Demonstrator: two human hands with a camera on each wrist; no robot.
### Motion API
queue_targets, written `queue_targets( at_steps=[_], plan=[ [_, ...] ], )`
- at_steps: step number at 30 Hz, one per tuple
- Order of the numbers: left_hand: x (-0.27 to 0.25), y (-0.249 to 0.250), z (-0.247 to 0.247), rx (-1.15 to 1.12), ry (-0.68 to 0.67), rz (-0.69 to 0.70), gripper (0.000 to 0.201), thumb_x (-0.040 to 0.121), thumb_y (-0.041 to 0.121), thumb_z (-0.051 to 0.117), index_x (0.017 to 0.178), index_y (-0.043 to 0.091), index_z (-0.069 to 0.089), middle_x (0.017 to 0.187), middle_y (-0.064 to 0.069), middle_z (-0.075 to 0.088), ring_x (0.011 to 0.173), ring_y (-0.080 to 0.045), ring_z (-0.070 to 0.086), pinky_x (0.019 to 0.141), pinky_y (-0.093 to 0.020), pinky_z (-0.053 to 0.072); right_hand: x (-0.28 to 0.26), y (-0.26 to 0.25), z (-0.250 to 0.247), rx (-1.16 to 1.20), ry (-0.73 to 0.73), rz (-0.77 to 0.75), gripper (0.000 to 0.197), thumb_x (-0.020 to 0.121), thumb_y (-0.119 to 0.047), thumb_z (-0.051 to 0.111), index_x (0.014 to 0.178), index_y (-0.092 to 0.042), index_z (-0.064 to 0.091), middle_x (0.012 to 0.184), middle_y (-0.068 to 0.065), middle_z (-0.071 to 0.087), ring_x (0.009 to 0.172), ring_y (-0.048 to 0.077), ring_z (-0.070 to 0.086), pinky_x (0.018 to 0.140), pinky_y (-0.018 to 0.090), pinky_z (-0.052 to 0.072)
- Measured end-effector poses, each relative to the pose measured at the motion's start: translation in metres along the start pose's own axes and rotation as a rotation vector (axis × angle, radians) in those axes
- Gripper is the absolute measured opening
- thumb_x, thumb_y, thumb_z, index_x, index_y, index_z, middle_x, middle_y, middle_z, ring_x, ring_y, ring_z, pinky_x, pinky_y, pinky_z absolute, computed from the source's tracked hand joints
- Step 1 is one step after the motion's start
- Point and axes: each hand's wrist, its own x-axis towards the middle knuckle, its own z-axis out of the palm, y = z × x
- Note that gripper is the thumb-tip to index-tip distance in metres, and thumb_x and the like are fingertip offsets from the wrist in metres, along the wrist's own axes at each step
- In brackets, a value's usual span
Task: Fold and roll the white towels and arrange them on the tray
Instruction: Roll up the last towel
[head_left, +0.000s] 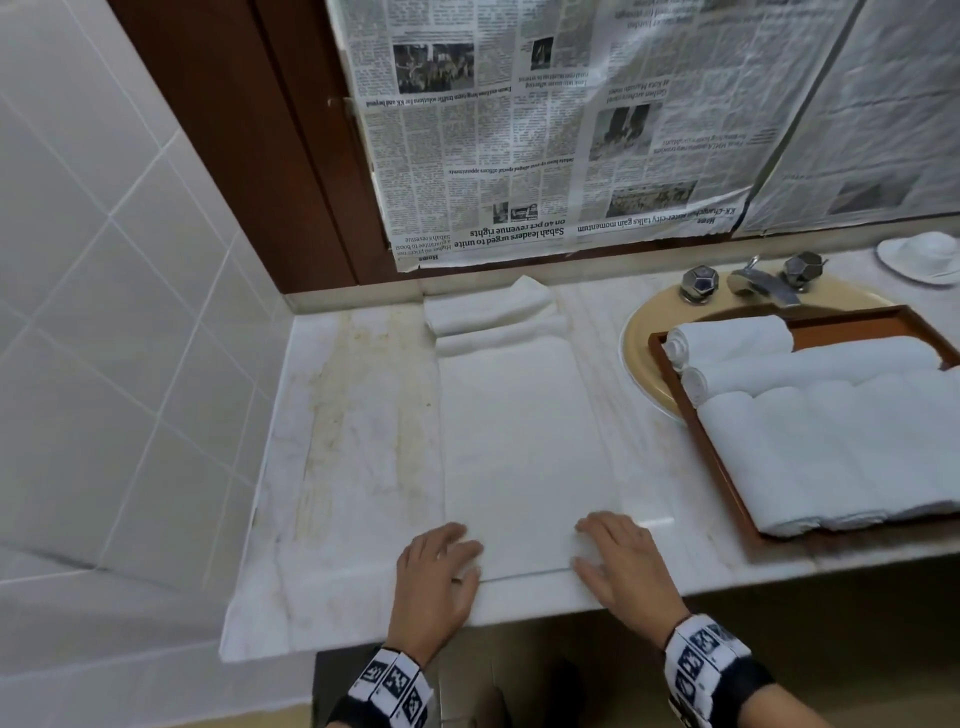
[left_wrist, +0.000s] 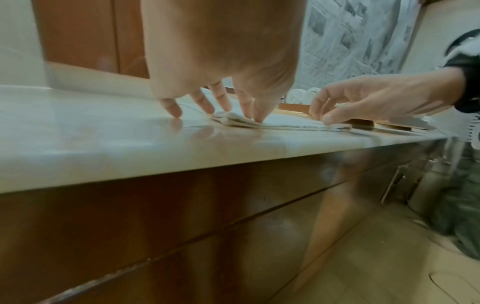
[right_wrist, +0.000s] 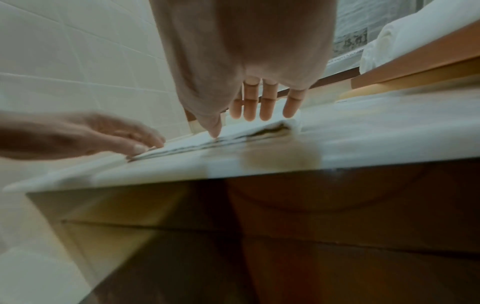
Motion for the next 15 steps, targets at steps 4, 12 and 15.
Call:
queue_targets(
  at_steps=[4,12,15],
  plan=[
    [0.0,0.005,-0.004,0.059,-0.066,0.139,0.034,0.077,0.053,0.064,0.11,0.043,0.064,0.118,0.022,0.058,0.11,-0.005,0.047,0.083,-0.031,0.042,-0.021,0.012,-0.001,-0.03,-0.006,-0.059,0.033,0.08,-0.024,0.076,0.111,-0.023,0.063,0.113,-0.006,0.06,0.099,0.014,0.06,0.083,0.028,0.052],
    [0.009,0.031,0.004,0.245,-0.003,0.118,0.017,0.075,0.034,0.057,0.09,0.035,0.066,0.088,0.016,0.064,0.08,-0.011,0.061,0.07,-0.031,0.042,-0.001,0.023,-0.006,-0.149,-0.016,-0.146,0.017,0.08,-0.015,0.058,0.091,-0.009,0.069,0.094,0.005,0.063,0.08,0.024,0.062,0.062,0.031,0.054],
    [0.012,0.041,0.008,0.31,0.04,0.056,0.015,0.07,0.029,0.063,0.084,0.03,0.066,0.079,0.012,0.062,0.072,-0.014,0.06,0.074,-0.033,0.033,0.011,0.022,-0.009,-0.146,-0.072,-0.144,0.011,0.075,-0.015,0.058,0.08,-0.009,0.067,0.082,0.004,0.061,0.072,0.023,0.062,0.049,0.029,0.05]
  ],
)
